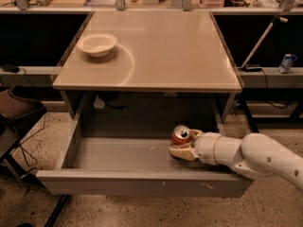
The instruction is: Place coke can into top drawer
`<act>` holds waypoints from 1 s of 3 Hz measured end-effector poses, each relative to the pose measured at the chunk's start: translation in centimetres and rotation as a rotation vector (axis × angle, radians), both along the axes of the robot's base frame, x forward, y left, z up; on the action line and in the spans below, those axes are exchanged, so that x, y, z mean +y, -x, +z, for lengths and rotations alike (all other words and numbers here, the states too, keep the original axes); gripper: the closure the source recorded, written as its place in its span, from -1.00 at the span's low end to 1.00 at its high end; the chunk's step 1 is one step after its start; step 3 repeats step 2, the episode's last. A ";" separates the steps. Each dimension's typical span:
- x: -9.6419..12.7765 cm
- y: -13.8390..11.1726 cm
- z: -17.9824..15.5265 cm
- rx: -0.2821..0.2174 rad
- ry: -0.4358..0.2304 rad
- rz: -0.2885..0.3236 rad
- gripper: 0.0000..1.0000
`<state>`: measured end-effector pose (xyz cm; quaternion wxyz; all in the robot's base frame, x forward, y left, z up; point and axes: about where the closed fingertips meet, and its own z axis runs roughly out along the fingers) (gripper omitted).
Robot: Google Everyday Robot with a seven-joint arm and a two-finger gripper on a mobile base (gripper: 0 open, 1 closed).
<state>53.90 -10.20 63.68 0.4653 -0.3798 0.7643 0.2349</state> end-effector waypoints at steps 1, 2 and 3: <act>0.0 0.0 0.0 0.000 0.000 0.000 -1.00; 0.0 0.0 0.0 0.000 0.000 0.000 -1.00; 0.0 0.0 0.0 0.000 0.000 0.000 -1.00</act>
Offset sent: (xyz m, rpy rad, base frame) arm 0.0000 0.0000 0.0000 0.0000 0.0000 0.0000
